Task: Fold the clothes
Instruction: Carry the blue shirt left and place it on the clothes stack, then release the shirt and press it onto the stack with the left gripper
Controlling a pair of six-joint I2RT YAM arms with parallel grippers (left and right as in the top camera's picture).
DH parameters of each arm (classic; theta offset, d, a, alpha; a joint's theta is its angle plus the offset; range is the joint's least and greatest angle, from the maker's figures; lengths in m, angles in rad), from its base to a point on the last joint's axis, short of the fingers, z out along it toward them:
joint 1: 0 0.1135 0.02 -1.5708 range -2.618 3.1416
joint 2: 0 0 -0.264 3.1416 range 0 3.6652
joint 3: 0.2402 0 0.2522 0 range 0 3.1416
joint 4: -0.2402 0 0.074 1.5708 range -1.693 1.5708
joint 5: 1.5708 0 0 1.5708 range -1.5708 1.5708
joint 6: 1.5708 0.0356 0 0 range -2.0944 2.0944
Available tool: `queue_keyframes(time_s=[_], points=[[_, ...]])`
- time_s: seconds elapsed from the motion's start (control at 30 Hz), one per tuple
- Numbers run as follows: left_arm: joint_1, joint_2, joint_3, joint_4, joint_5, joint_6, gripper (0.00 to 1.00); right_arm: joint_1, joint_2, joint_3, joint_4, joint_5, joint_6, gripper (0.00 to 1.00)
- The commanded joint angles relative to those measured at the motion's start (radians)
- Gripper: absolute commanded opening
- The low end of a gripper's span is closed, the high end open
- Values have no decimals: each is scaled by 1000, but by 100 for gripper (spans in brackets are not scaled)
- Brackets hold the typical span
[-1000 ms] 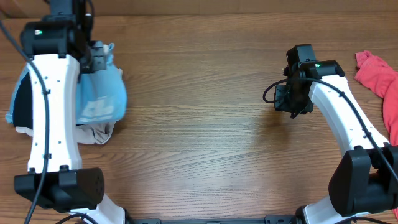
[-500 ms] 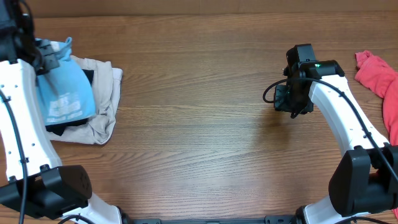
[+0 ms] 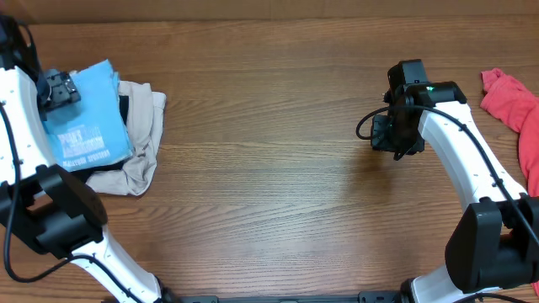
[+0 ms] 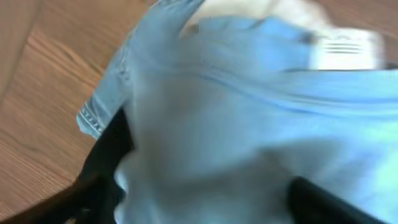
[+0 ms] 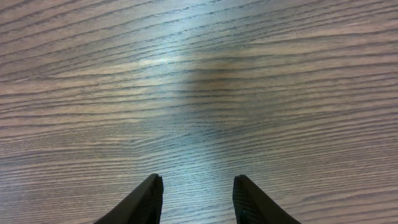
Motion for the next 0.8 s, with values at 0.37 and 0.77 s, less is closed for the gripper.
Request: queue_keyframes(time_s=[0.37, 0.77], points=[[-38, -221, 82, 2, 438, 98, 100, -4, -16, 21, 6, 10, -6, 41], [-333, -86, -38, -156, 400, 124, 96, -4, -16, 21, -6, 10, -6, 41]])
